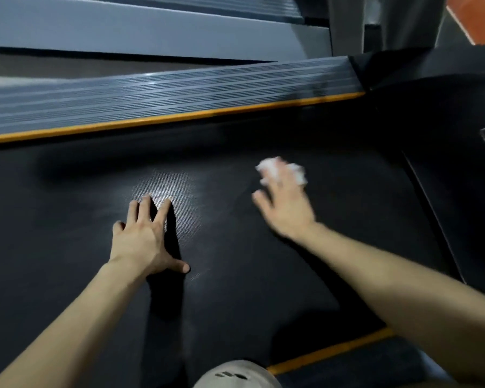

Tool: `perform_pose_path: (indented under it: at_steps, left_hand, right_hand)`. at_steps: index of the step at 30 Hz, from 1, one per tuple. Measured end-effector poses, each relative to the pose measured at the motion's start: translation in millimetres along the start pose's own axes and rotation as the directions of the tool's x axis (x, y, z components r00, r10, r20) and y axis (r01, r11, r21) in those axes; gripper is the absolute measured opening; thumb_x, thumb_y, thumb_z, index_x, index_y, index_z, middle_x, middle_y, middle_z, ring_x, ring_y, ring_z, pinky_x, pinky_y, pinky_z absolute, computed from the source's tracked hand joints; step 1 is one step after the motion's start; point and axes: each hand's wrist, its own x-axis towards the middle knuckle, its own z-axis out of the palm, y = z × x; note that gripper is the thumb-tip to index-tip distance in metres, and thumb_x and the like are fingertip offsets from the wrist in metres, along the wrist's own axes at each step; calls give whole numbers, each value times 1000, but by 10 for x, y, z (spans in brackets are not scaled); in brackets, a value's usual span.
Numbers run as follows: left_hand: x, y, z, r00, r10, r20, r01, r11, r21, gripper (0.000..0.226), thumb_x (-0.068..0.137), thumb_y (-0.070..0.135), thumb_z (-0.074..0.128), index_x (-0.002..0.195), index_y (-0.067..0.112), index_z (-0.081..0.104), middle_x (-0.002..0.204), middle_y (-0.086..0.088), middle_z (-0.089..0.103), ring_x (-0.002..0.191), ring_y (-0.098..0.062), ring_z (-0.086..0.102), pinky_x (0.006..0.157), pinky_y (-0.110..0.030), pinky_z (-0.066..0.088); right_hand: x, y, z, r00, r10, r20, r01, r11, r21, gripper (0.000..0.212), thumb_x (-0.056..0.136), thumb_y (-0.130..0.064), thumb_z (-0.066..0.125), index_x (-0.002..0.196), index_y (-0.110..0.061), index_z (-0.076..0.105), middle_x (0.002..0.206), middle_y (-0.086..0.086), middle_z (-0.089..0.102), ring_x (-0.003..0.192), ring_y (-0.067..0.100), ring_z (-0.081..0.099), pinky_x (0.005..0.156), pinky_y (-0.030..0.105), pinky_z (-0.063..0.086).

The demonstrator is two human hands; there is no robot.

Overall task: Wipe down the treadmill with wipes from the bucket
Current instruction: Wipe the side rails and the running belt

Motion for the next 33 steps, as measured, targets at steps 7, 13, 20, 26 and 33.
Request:
perform_pose_path:
  at_steps: [7, 13, 20, 26, 33]
  left_hand:
    - [-42, -404, 75, 994, -106, 29, 107, 994, -11, 179, 25, 94, 83, 168, 37, -8, 175, -9, -9, 164, -35, -3, 118, -64, 37]
    - [-119, -566, 225, 975, -215, 52, 219, 972, -86, 179, 26, 100, 77, 162, 46, -27, 176, -11, -20, 164, -38, -10, 120, -69, 32]
    - [-68, -596, 260, 974, -215, 75, 222, 971, -91, 180, 27, 99, 78, 159, 47, -32, 175, -11, -25, 164, -39, -13, 119, -71, 34]
    - [-61, -591, 225, 975, -205, 82, 214, 970, -117, 180, 28, 94, 83, 162, 44, -27, 175, -14, -23, 163, -42, -13, 118, -74, 32]
    - [-80, -598, 204, 974, -201, 109, 214, 969, -126, 176, 37, 90, 87, 161, 45, -30, 174, -13, -27, 163, -41, -17, 120, -75, 29]
  right_hand:
    - [132, -136, 223, 874, -466, 136, 471, 882, -1, 54, 110, -42, 44, 164, -36, 36, 169, -1, 35, 157, 24, 30, 125, 46, 34]
    - [388, -124, 195, 974, 220, -56, -221, 975, -12, 74, 106, -67, 35, 167, -25, 30, 174, 13, 21, 159, 37, 23, 124, 56, 34]
    - [-33, -1127, 568, 721, -653, 233, 640, 756, 135, 57, 111, -41, 44, 165, -24, 37, 174, 2, 27, 163, 22, 17, 132, 44, 20]
    - [664, -272, 132, 989, 133, 65, -135, 991, 27, 58, 110, -50, 37, 165, -36, 27, 175, -4, 17, 160, 23, 19, 116, 52, 47]
    - [-124, -1505, 625, 815, -505, 285, 488, 863, 133, 65, 110, -53, 42, 168, -29, 27, 177, -2, 17, 164, 20, 11, 129, 44, 28]
